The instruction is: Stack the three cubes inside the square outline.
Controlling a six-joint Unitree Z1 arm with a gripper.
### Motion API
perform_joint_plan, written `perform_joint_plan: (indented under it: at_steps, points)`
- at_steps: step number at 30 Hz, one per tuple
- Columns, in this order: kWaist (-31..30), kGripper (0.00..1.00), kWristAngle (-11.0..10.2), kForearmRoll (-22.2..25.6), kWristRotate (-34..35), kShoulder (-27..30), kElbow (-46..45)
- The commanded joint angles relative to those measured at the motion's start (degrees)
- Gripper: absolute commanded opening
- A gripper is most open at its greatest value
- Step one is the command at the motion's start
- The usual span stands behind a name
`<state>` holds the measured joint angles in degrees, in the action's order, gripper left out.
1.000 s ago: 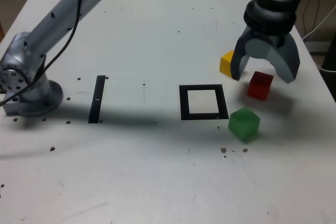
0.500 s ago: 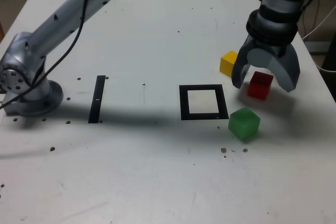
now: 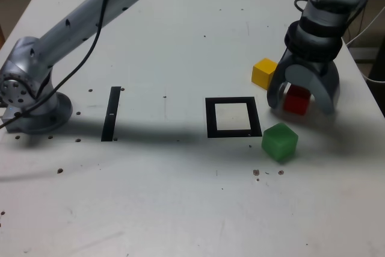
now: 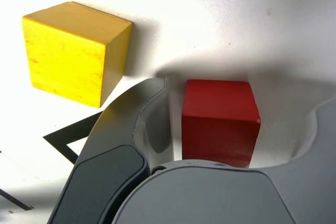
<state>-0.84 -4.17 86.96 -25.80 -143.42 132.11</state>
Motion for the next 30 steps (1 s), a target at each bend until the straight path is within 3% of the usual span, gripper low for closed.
perform_joint_plan:
  at_steps: [1,9,12,30]
  points:
    - [-0.1,0.77,-0.3,0.0,0.3,-0.3,0.2]
    - [-0.5,0.47,-2.4,-0.3,1.0,0.0,0.0]
    - [-0.8,0.41,-2.5,-0.7,0.9,0.1,0.1]
    - [-0.9,0.4,-2.3,-0.6,0.9,0.2,-0.2]
